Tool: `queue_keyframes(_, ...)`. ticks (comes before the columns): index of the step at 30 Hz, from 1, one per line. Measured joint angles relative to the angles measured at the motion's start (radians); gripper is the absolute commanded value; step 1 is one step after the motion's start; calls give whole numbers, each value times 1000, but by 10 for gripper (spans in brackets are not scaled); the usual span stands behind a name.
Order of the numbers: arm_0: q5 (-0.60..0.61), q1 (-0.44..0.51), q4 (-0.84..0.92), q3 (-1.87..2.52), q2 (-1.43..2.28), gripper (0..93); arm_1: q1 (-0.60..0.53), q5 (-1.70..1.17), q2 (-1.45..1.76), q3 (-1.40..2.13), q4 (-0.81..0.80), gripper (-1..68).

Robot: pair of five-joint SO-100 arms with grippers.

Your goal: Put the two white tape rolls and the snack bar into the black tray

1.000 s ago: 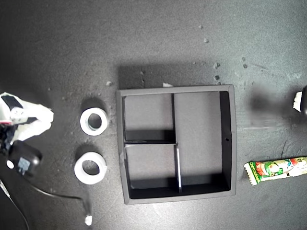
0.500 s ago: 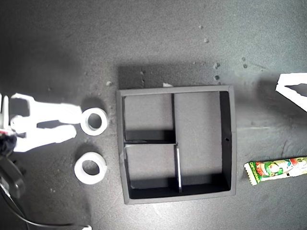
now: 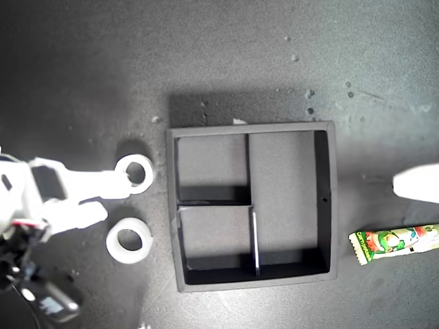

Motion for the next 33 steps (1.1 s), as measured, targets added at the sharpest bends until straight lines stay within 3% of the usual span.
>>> queue_keyframes(7,-29,8,-18,-37,-218,140,-94,-133,-698,-726,466,72)
queue_keyframes(10,-29,11,-26,-51,-258,143,-129,-120,-916,-974,595,89)
queue_keyframes(18,2,-32,-31,-78,-327,144,-222,43,-1014,-991,627,93)
queue_keyframes(26,21,-48,-37,-150,-439,141,-272,319,-1014,-804,643,194)
queue_keyframes(33,20,-48,-40,-178,-534,136,-270,588,-1014,-781,755,218)
